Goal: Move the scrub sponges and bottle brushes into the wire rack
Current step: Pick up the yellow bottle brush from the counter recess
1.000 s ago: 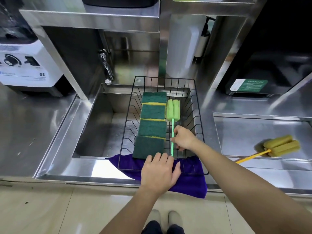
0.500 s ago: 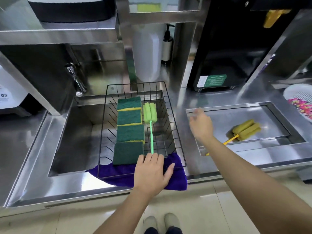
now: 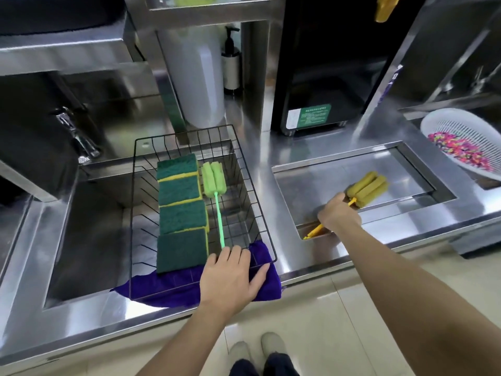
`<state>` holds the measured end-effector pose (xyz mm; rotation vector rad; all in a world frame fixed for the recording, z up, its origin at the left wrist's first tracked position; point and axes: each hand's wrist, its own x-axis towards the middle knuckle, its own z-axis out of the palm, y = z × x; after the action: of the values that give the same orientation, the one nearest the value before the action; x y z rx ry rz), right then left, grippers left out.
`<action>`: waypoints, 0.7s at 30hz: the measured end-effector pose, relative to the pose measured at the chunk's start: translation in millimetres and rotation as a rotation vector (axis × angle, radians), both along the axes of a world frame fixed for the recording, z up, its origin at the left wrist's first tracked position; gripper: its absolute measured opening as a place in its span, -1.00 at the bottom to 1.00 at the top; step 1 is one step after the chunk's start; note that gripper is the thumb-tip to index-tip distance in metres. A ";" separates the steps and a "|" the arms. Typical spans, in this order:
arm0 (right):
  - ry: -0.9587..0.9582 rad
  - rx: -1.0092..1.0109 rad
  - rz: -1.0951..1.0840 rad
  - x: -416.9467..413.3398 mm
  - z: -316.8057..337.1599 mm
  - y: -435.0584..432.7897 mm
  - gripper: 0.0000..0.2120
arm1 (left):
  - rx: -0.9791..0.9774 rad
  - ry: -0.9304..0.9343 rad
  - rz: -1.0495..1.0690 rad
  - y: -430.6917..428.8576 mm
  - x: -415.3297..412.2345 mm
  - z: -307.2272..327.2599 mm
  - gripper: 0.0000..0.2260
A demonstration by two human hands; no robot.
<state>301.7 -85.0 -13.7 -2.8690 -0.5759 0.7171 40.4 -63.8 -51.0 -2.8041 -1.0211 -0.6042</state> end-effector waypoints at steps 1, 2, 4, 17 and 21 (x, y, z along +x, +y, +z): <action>-0.012 -0.016 -0.006 -0.4 -0.7 1.5 -0.53 | 0.007 -0.001 0.001 -0.1 -0.4 0.1 -0.55; -0.033 -0.015 -0.014 -0.6 -2.2 2.0 -0.56 | 0.015 -0.003 0.002 -0.4 -0.7 0.1 -0.56; -0.069 0.037 -0.040 0.2 -6.7 0.8 -0.61 | 0.029 -0.012 0.003 -0.4 -1.0 0.1 -0.57; 0.136 0.923 -0.190 -8.4 42.1 35.0 -0.60 | -0.006 -0.052 0.012 0.2 -0.8 1.7 -0.55; 0.243 0.982 0.105 -52.3 65.0 59.1 -0.41 | -0.043 -0.111 0.027 0.6 -2.3 7.7 -0.55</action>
<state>249.4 -25.8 51.3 -1.8338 -0.7659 0.5575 38.1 -63.2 -43.2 -2.8165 -1.1022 -0.7509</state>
